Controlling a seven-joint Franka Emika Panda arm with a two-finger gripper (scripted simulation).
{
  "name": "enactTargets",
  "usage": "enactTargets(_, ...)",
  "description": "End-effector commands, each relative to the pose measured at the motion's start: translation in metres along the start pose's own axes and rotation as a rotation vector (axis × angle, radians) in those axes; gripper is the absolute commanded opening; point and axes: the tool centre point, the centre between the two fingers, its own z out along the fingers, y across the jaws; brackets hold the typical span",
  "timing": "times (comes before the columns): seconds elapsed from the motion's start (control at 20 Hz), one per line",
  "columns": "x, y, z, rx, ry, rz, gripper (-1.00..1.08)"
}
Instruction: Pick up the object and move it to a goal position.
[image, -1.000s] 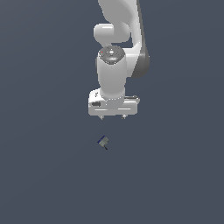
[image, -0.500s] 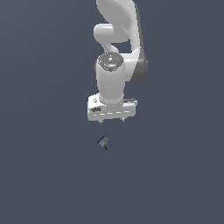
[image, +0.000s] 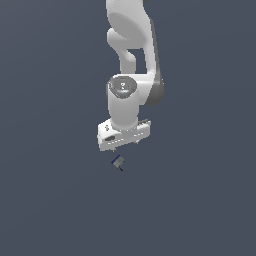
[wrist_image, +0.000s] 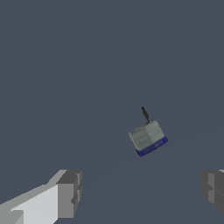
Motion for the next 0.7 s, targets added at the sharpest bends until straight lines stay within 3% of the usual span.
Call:
enactTargets(0.0,0.003,0.005,0.010,-0.002,-0.001,-0.069,1.00)
enactTargets(0.65,0.014,0.026,0.058,-0.002,-0.002,-0.379,1.00)
